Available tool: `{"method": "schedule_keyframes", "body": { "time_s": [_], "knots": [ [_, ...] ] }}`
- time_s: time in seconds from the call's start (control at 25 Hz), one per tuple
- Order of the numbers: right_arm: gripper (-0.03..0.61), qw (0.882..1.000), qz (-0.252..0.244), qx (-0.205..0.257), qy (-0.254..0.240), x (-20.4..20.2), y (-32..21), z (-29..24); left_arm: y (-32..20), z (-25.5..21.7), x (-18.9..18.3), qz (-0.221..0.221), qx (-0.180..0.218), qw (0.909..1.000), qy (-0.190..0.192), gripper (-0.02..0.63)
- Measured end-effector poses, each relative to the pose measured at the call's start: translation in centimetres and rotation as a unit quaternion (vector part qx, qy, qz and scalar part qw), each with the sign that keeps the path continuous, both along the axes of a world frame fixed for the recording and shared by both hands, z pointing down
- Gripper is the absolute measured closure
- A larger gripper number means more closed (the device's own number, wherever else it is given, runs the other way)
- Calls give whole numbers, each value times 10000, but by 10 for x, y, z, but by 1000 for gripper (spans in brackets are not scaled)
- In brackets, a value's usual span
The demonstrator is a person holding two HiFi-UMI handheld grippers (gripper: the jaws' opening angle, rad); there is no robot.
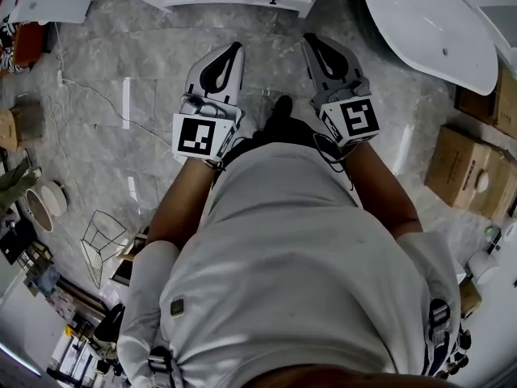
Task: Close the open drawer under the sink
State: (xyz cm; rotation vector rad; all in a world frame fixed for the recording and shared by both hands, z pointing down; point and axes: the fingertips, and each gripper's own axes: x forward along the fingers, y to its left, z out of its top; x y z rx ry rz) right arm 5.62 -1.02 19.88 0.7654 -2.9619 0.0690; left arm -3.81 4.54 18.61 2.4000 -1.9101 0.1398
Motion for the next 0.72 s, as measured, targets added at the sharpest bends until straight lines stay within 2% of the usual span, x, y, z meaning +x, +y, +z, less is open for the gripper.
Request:
{"method": "schedule_keyframes", "body": {
  "time_s": [0.24,0.52,0.72],
  "knots": [
    [552,10000,58,-46,56,4,-25,6,-31,14,5,121,-159,9998,-17,604],
    [552,9991,404,-79,82,2,-52,18,-67,26,13,602,-180,9980,-52,604],
    [552,9972,710,-133,188,-5,-67,28,-93,36,6,933,-181,9955,-45,605]
  ]
}}
